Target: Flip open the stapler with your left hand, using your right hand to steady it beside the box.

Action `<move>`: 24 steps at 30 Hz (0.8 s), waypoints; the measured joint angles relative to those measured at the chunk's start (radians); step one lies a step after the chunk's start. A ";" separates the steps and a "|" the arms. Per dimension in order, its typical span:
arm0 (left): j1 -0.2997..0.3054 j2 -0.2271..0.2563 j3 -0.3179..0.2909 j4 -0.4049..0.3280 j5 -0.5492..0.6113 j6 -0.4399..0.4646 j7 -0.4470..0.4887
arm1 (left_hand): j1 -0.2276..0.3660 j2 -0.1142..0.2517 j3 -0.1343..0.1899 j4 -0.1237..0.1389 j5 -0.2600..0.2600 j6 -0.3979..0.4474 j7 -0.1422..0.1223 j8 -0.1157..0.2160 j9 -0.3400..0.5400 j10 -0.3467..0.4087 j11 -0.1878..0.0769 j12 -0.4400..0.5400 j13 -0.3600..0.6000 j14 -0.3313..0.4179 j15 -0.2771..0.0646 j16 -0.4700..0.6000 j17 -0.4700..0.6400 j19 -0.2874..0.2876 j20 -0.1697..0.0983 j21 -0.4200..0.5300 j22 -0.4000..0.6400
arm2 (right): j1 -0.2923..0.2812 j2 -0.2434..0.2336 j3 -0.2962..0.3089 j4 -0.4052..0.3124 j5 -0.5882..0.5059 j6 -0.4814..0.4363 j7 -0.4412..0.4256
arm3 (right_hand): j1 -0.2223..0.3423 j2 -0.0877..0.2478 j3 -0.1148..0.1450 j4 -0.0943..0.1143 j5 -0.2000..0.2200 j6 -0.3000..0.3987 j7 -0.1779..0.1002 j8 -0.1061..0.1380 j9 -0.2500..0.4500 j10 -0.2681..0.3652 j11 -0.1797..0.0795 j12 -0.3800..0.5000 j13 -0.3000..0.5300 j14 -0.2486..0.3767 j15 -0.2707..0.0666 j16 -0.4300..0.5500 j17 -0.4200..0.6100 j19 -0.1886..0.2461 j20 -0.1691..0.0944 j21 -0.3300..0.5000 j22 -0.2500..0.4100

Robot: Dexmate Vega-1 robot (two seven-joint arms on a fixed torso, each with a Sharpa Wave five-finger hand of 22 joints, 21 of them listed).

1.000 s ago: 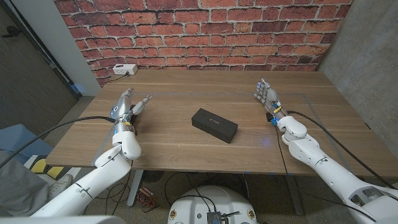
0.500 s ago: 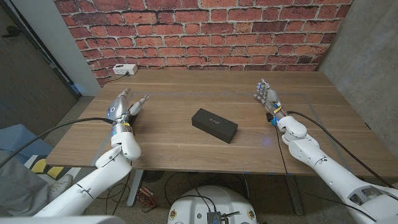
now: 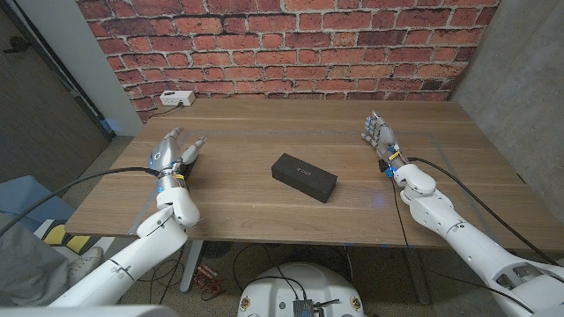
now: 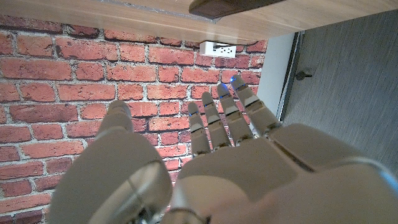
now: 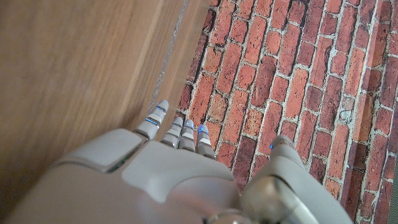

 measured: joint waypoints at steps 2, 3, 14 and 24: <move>0.001 0.003 0.000 0.000 0.000 0.002 0.000 | 0.000 0.000 0.000 0.000 0.000 0.005 0.008 0.000 0.004 0.005 0.005 0.000 0.000 0.000 0.000 0.000 0.000 0.009 -0.009 0.000 0.000 | -0.001 0.000 0.000 -0.001 0.000 -0.002 -0.001 | 0.000 0.000 0.000 0.000 0.000 0.000 0.000 0.000 0.000 0.000 0.000 0.000 0.000 0.000 0.000 0.000 0.000 0.000 0.000 0.000 0.000; 0.002 0.005 0.000 0.000 0.000 0.007 -0.002 | 0.000 0.000 0.000 0.000 0.000 0.009 0.012 0.000 0.004 0.005 0.005 0.000 0.003 0.007 0.000 0.000 0.000 0.021 -0.014 0.000 0.000 | -0.002 -0.001 0.001 -0.004 0.000 -0.002 -0.002 | 0.000 0.000 0.000 0.000 0.000 0.000 0.000 0.000 0.000 0.000 0.000 0.000 0.000 0.000 0.000 0.000 0.000 0.000 0.000 0.000 0.000; 0.014 0.026 -0.005 -0.009 -0.008 0.029 -0.020 | 0.010 0.000 0.000 0.000 0.000 0.047 0.039 0.014 0.014 0.025 0.021 0.000 0.014 0.073 -0.002 0.009 0.000 0.089 -0.029 0.016 0.000 | -0.005 -0.002 0.001 -0.011 0.001 -0.008 -0.007 | 0.000 0.000 0.000 0.000 0.000 0.000 0.000 0.000 0.000 0.000 0.000 0.000 -0.005 0.000 0.000 0.000 0.000 0.000 0.000 0.000 0.000; 0.021 0.039 -0.007 -0.017 -0.015 0.062 -0.034 | 0.010 0.000 -0.007 0.007 0.000 0.034 0.041 0.008 0.018 0.016 0.023 0.000 0.019 0.051 -0.002 -0.004 0.005 0.042 -0.004 -0.005 0.000 | 0.002 0.000 -0.003 -0.011 -0.003 -0.014 -0.008 | 0.000 0.000 0.000 0.000 0.000 0.000 0.000 0.000 0.000 0.000 0.000 0.000 -0.005 0.000 0.000 0.000 0.000 0.000 0.000 0.000 0.000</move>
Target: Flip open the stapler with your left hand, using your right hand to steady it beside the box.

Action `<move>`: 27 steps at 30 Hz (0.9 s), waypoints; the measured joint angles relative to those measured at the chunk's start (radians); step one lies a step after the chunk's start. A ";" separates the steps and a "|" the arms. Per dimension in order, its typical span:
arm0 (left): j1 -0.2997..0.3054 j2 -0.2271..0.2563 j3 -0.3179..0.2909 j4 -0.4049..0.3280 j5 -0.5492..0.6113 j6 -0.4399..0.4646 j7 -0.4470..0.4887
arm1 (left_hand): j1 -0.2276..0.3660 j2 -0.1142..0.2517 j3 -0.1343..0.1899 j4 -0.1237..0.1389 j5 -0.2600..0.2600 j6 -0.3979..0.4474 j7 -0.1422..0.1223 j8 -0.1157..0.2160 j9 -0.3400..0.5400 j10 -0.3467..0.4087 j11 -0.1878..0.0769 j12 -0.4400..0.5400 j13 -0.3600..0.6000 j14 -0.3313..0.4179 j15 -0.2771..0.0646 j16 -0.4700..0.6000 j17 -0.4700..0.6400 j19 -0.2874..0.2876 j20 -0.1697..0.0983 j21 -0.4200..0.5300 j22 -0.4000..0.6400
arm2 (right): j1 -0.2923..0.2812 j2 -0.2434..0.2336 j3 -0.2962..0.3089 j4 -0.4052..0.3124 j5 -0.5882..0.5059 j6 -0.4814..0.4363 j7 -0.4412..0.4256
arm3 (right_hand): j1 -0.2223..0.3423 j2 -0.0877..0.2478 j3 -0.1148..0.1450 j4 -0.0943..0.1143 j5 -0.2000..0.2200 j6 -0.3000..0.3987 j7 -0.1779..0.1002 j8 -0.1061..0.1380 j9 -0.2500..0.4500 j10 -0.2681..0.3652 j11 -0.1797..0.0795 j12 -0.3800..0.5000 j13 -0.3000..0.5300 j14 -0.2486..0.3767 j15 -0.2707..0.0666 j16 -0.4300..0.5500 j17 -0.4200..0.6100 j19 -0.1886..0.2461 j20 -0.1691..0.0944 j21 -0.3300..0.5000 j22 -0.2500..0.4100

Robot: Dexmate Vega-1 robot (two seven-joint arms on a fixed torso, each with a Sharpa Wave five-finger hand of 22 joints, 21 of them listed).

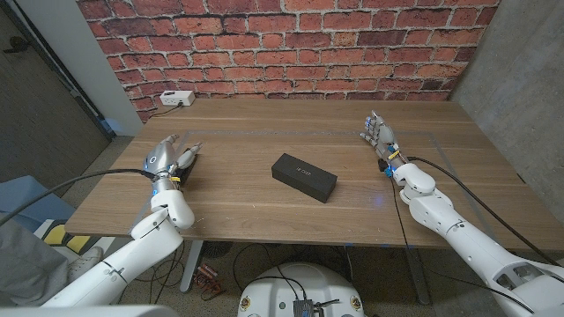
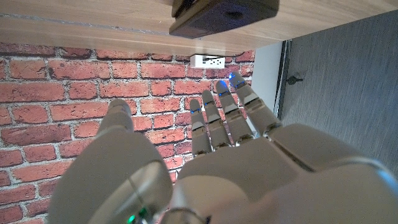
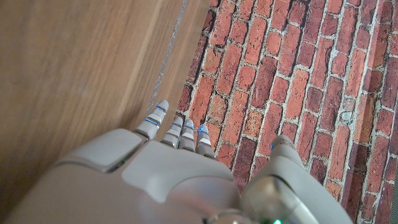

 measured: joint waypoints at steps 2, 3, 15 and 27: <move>0.000 0.001 0.000 -0.001 0.000 0.000 0.000 | 0.000 0.000 0.000 0.000 0.000 0.000 0.000 0.000 0.000 0.000 0.000 0.000 0.004 0.000 0.000 0.000 0.000 -0.001 0.001 0.000 0.000 | 0.000 0.000 0.000 0.000 -0.001 -0.001 0.000 | 0.000 0.000 0.000 0.000 0.000 0.000 0.000 0.000 0.000 0.000 0.000 0.000 0.000 0.000 0.000 0.000 0.000 0.000 0.000 0.000 0.000; 0.000 0.001 0.000 -0.001 -0.002 0.015 -0.004 | 0.000 0.000 0.000 0.000 0.000 0.000 0.000 0.000 0.000 0.000 0.000 0.000 0.005 0.000 0.000 0.000 0.000 -0.005 0.005 0.000 0.000 | 0.003 0.002 -0.002 0.001 -0.001 -0.002 0.000 | 0.000 0.000 0.000 0.000 0.000 0.000 0.000 0.000 0.000 0.000 0.000 0.000 0.000 0.000 0.000 0.000 0.000 0.000 0.000 0.000 0.000; -0.005 0.000 0.014 0.006 -0.005 0.038 -0.006 | 0.000 0.000 -0.004 0.004 -0.004 0.000 0.000 0.000 0.000 0.006 -0.005 0.000 0.009 0.000 0.000 0.000 0.000 -0.013 0.013 -0.007 0.000 | 0.007 0.005 -0.004 0.009 -0.002 -0.005 -0.002 | 0.000 0.000 0.002 -0.007 0.000 0.000 0.000 0.000 0.000 0.000 0.000 0.000 0.000 0.000 0.000 0.000 0.000 0.000 0.000 0.000 0.000; -0.013 -0.003 0.022 0.018 -0.013 0.073 -0.001 | -0.004 -0.004 -0.007 0.007 -0.004 0.028 -0.005 0.002 0.000 0.064 -0.015 0.021 0.018 0.071 -0.002 0.022 0.000 -0.011 0.016 -0.006 0.004 | 0.014 0.011 -0.005 0.029 0.000 -0.007 -0.002 | 0.005 0.005 0.002 -0.007 0.000 0.000 0.000 0.000 0.000 0.000 0.000 0.000 0.000 0.000 0.000 0.000 0.000 -0.004 0.004 0.000 0.000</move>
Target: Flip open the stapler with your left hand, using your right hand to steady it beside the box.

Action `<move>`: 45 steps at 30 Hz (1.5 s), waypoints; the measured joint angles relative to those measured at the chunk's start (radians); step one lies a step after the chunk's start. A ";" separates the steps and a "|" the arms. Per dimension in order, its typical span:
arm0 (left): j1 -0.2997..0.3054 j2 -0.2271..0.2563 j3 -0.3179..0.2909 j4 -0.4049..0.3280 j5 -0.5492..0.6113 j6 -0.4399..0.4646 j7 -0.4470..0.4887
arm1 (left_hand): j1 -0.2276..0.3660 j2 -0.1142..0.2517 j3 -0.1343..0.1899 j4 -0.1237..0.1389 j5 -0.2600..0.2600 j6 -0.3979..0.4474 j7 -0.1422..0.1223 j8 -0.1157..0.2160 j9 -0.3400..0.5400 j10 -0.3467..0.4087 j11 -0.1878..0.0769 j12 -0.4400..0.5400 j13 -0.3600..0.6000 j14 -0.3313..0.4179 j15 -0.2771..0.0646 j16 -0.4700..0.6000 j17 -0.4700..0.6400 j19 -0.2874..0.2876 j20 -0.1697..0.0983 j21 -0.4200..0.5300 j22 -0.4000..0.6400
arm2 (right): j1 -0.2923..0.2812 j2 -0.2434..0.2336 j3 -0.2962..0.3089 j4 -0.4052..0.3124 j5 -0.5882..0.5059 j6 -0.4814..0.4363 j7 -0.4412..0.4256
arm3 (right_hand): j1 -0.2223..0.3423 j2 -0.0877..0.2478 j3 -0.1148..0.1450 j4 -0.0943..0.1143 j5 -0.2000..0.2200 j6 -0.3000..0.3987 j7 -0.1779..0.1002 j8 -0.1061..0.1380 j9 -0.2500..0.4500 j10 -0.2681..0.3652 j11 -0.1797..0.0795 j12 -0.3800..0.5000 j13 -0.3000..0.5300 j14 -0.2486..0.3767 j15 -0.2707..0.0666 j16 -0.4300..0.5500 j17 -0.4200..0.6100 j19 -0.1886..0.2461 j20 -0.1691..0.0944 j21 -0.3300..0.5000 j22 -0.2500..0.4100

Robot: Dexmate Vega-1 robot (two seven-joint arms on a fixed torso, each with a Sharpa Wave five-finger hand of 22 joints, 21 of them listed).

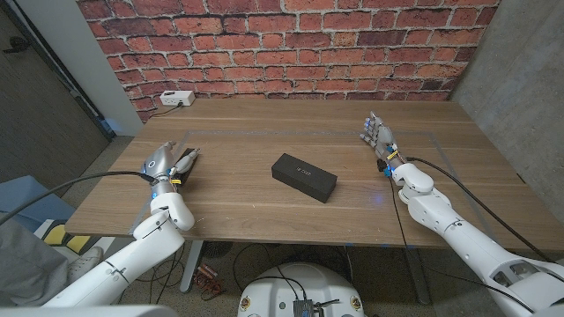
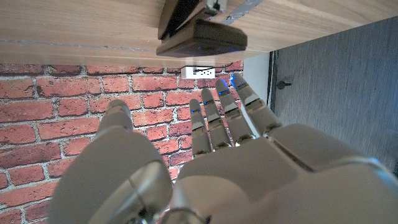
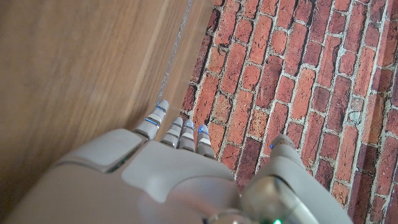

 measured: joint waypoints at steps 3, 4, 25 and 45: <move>-0.003 -0.005 0.004 0.007 0.000 0.011 0.012 | 0.000 0.000 0.000 0.000 0.000 0.031 -0.007 0.008 0.000 0.047 -0.016 0.015 0.005 0.066 -0.007 0.013 -0.003 0.013 -0.011 0.006 0.001 | 0.002 0.002 -0.002 0.004 0.001 0.000 0.002 | 0.000 0.000 0.000 0.000 0.000 0.000 0.000 0.000 0.000 0.000 0.000 0.000 0.000 0.000 0.000 0.000 0.000 0.000 0.000 0.000 0.000; -0.004 -0.007 0.006 0.009 0.001 0.014 0.016 | 0.000 0.000 0.000 0.000 0.000 0.038 -0.009 0.011 0.000 0.053 -0.019 0.016 0.005 0.077 -0.008 0.013 -0.003 0.015 -0.012 0.006 0.001 | 0.002 0.003 -0.002 0.005 0.001 0.000 0.003 | 0.000 0.000 0.000 0.000 0.000 0.000 0.000 0.000 0.000 0.000 0.000 0.000 0.000 0.000 0.000 0.000 0.000 0.000 0.000 0.000 0.000; -0.022 -0.026 0.043 0.028 0.035 0.097 0.059 | 0.004 -0.009 -0.007 -0.001 0.000 0.078 0.003 0.007 0.000 0.090 -0.014 0.002 0.019 0.181 -0.026 0.009 -0.004 0.340 -0.112 0.135 0.021 | 0.011 0.019 -0.009 0.036 0.004 0.015 0.020 | 0.000 0.000 0.000 0.000 0.000 0.000 0.000 0.000 0.000 0.000 0.000 0.000 0.000 0.000 0.000 0.000 0.000 0.000 0.000 0.000 0.000; -0.028 -0.053 0.055 0.042 0.046 0.138 0.096 | 0.001 0.007 -0.003 0.003 -0.004 0.173 0.016 0.030 0.000 0.215 -0.034 0.041 0.038 0.336 -0.074 0.058 0.019 0.412 -0.137 0.204 0.065 | 0.005 0.017 -0.007 0.041 0.011 0.020 0.027 | -0.004 0.004 0.000 0.000 0.000 0.000 0.000 0.000 0.000 0.000 0.000 0.000 0.000 0.000 0.000 0.000 0.000 0.000 0.000 0.000 0.000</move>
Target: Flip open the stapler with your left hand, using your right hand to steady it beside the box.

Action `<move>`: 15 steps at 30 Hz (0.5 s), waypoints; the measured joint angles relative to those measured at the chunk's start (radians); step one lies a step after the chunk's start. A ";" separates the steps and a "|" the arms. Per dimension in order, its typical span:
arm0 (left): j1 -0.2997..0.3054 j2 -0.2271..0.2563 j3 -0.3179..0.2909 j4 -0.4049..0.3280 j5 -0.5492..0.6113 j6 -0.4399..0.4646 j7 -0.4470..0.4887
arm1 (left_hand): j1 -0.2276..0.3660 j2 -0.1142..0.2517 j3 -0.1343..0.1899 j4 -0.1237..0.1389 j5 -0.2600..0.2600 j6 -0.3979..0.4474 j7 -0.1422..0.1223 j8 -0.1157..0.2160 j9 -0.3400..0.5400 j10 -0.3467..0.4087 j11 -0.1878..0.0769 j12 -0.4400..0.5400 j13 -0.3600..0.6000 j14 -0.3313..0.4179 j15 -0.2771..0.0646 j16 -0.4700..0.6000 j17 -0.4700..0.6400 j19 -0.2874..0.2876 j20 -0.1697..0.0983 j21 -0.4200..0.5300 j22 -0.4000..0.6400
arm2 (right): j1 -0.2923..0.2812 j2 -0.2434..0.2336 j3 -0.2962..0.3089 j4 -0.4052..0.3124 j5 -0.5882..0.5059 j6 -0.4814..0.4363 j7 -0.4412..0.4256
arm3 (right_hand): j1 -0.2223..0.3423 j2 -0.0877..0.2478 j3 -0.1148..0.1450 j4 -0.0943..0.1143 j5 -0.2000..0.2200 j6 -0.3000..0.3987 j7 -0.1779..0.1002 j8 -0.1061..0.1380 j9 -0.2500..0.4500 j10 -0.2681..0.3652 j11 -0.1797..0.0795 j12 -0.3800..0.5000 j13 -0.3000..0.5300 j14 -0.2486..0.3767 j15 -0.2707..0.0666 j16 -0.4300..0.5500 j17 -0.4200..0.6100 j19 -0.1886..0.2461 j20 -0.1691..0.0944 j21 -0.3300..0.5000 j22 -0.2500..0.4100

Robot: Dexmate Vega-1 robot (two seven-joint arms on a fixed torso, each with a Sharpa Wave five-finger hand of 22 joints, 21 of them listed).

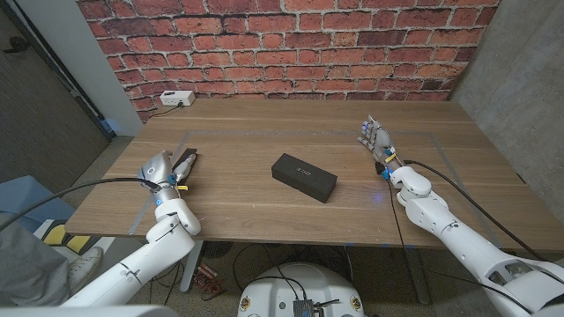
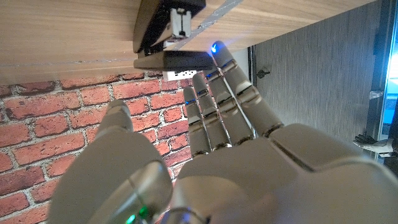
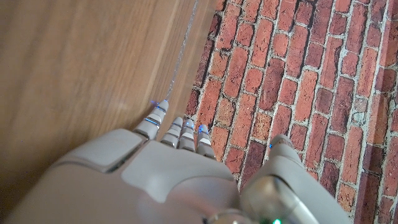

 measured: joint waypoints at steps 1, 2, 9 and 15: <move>0.000 -0.001 0.000 0.000 0.000 0.004 0.000 | 0.000 0.000 0.000 0.000 0.000 0.000 0.000 0.000 0.000 0.003 0.003 0.003 0.003 0.000 0.000 0.000 0.000 0.000 0.000 0.000 0.000 | 0.000 0.000 0.000 0.000 0.000 0.000 0.001 | 0.000 0.000 0.000 0.000 0.000 0.000 0.000 0.000 0.000 0.000 0.000 0.000 0.000 0.000 0.000 0.000 0.000 0.000 0.000 0.000 0.000; -0.001 -0.002 0.001 0.000 0.000 0.007 0.000 | 0.000 0.000 0.000 0.000 0.000 0.000 0.000 0.000 0.000 0.003 0.003 0.004 0.005 0.000 0.000 0.000 0.000 0.000 0.000 0.000 0.000 | -0.001 0.000 0.000 0.000 0.001 0.000 0.001 | 0.000 0.000 -0.003 -0.003 0.000 0.000 0.000 0.000 0.000 0.000 0.000 0.000 0.000 0.000 0.000 0.000 0.000 0.000 0.000 0.000 0.000; -0.005 -0.014 0.002 -0.002 0.000 0.042 0.001 | 0.000 0.000 0.000 0.000 0.000 0.005 0.005 0.004 0.000 0.014 0.003 0.008 0.009 0.000 0.000 0.000 0.005 -0.011 0.011 0.000 0.000 | -0.002 -0.001 0.003 0.004 0.003 0.003 0.006 | 0.000 0.000 -0.004 -0.004 0.000 0.000 0.000 0.000 0.000 -0.006 -0.006 0.000 0.000 0.000 0.000 0.000 0.000 0.000 0.000 0.000 0.000; -0.008 -0.017 0.003 -0.011 -0.004 0.074 0.001 | -0.005 0.005 0.000 0.000 -0.004 0.011 0.000 0.004 0.000 0.019 0.008 0.008 0.013 0.000 0.000 0.000 0.005 -0.026 0.025 -0.003 -0.003 | -0.002 -0.001 0.005 0.009 0.007 0.004 0.008 | 0.000 0.000 -0.004 -0.004 0.000 0.000 0.000 0.000 0.000 -0.006 -0.006 0.000 0.000 0.000 0.000 0.000 0.000 0.000 0.000 0.000 0.000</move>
